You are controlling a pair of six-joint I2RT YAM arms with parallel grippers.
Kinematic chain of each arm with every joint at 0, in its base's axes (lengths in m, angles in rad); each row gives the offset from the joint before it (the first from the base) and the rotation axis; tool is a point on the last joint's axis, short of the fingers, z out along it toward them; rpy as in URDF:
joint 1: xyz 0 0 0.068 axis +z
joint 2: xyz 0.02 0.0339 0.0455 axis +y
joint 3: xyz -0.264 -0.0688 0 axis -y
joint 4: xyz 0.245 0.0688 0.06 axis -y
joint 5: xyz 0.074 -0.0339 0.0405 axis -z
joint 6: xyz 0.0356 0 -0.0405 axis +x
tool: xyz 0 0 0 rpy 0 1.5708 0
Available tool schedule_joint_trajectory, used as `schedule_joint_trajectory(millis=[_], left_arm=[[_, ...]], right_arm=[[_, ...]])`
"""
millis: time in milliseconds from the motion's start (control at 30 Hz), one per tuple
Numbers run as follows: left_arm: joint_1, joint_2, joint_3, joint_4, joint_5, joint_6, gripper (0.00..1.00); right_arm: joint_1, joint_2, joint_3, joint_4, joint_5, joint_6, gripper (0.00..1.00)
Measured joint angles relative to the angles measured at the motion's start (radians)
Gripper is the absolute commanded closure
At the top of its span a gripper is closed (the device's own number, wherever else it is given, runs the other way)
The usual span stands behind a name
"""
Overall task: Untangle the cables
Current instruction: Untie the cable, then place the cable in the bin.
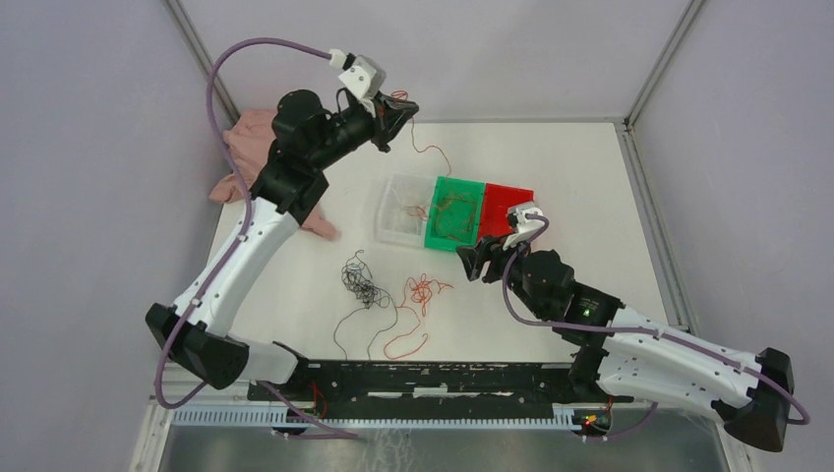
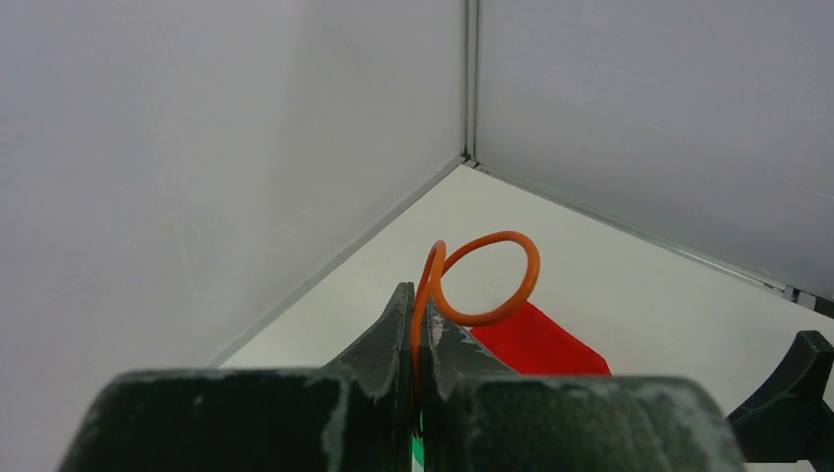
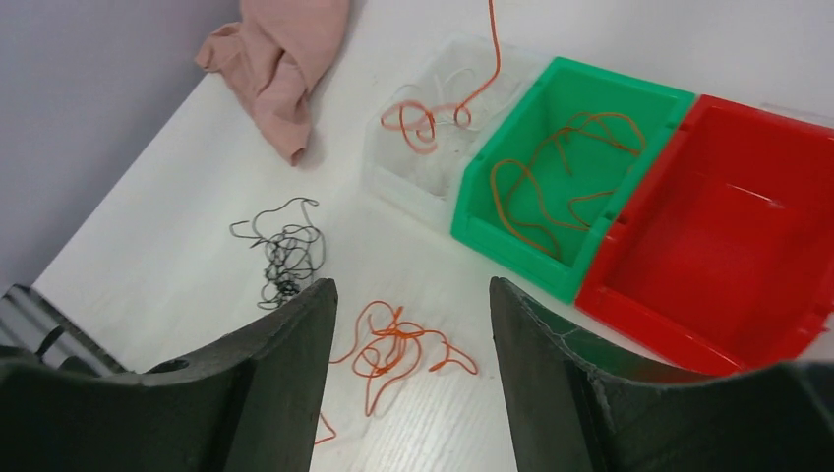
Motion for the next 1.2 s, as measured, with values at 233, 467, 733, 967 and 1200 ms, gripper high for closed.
schedule_joint_trajectory(millis=[233,467,733,967,1200], left_arm=[[-0.034,0.135,0.021,0.006,0.004,0.0,0.97],[-0.064,0.231,0.037,0.007,0.003,0.004,0.97],[-0.072,0.318,0.055,0.021,-0.016,0.089,0.97],[-0.124,0.324,0.048,-0.031,-0.101,0.234,0.97],[-0.146,0.324,-0.046,-0.124,-0.109,0.216,0.97]], right_arm=[[-0.008,-0.019,0.0,-0.091,0.138,-0.026,0.37],[-0.019,-0.038,0.0,-0.125,0.201,-0.034,0.38],[-0.04,-0.071,-0.001,-0.145,0.229,-0.036,0.39],[-0.099,-0.055,-0.001,-0.161,0.226,-0.019,0.39],[-0.256,0.035,-0.001,-0.178,0.109,0.029,0.38]])
